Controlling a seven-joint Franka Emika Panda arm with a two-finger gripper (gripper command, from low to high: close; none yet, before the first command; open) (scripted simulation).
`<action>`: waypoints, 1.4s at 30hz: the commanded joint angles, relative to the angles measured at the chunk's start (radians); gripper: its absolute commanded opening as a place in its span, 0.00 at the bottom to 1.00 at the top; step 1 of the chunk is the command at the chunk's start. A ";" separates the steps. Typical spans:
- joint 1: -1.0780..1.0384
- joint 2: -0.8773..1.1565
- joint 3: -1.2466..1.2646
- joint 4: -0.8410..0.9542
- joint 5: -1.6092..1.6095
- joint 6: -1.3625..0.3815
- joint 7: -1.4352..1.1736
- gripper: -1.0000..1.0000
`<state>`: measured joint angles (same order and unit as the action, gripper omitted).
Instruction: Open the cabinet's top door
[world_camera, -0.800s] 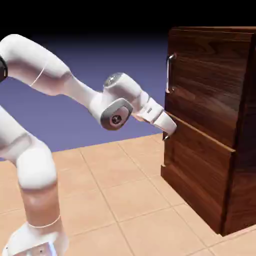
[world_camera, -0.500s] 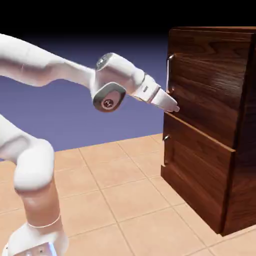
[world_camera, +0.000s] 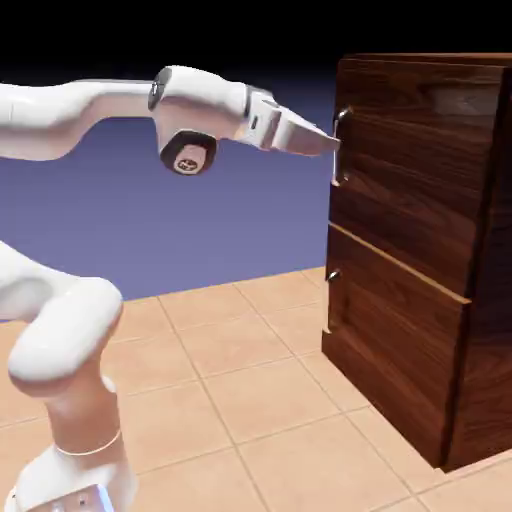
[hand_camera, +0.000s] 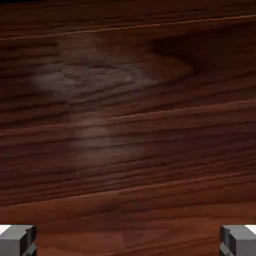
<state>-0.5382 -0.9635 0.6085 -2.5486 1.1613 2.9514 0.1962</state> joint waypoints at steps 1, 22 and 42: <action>-0.021 -0.015 0.023 0.010 0.044 -0.003 -0.020 0.50; -0.453 -0.324 0.501 0.215 0.957 -0.071 -0.449 0.50; -0.510 -0.429 0.509 0.132 1.259 -0.351 -0.680 0.00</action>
<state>-1.0483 -1.3927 1.1179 -2.4165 2.4203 2.5992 -0.4842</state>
